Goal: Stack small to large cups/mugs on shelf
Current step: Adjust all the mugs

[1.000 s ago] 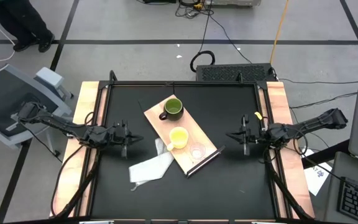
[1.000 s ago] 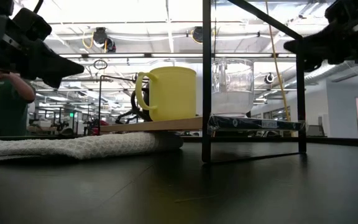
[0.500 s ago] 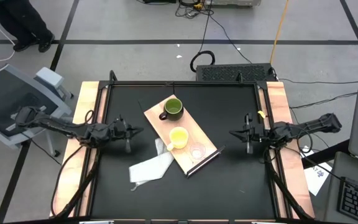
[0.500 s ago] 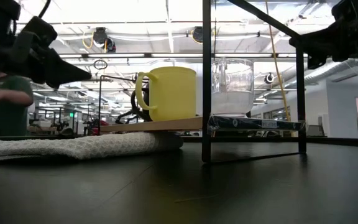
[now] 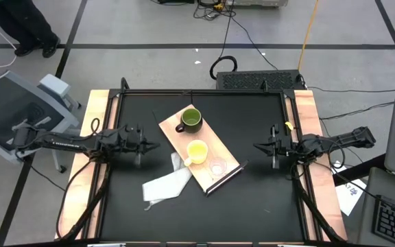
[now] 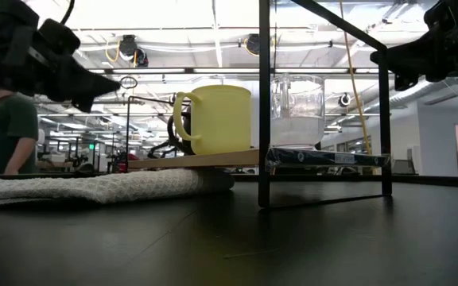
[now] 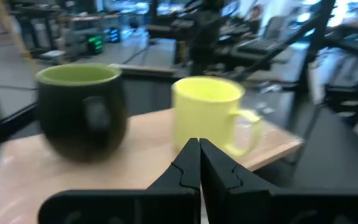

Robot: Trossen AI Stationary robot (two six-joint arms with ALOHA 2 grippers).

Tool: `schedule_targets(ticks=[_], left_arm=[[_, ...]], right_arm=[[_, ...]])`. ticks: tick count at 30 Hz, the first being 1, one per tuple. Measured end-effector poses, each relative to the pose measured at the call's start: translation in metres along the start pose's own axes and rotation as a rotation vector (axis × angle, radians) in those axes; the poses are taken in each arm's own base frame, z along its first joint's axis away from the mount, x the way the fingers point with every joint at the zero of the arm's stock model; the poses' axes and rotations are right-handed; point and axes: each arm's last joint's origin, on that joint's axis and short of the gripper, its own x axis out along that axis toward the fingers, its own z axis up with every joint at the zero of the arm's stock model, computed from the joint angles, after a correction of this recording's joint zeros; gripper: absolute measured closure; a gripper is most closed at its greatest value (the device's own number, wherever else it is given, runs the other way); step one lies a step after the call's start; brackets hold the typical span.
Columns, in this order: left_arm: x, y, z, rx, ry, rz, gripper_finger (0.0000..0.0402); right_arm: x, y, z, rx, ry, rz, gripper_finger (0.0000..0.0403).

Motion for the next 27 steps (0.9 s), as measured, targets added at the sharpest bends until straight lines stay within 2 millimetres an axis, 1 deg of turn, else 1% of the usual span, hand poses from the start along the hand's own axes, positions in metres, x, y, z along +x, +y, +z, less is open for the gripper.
schedule_targets(ticks=[4, 9, 13, 17, 22, 25, 27], left_arm=[[0.000, -0.009, 0.002, -0.032, -0.022, -0.086, 0.0401], [0.000, -0.025, 0.004, -0.048, -0.051, -0.190, 0.0402], [0.005, -0.037, 0.005, -0.039, -0.037, -0.193, 0.0402], [0.018, -0.047, 0.009, -0.022, 0.020, -0.166, 0.0402], [0.044, -0.060, 0.015, 0.002, 0.097, -0.169, 0.0402], [0.058, -0.064, 0.016, 0.012, 0.130, -0.137, 0.0402], [0.063, -0.065, 0.017, 0.007, 0.115, -0.110, 0.0402]], right_arm=[[0.000, 0.000, 0.000, -0.002, 0.000, 0.000, 0.0403], [0.000, 0.000, 0.000, -0.003, -0.001, 0.000, 0.0403], [0.000, 0.000, 0.000, -0.003, -0.002, 0.000, 0.0403], [0.000, 0.000, 0.001, 0.000, -0.011, -0.001, 0.0403], [0.000, 0.000, 0.002, 0.003, -0.016, -0.001, 0.0403], [0.000, 0.000, 0.001, 0.008, -0.014, 0.000, 0.0403], [0.000, 0.000, 0.002, 0.008, -0.015, 0.000, 0.0403]])
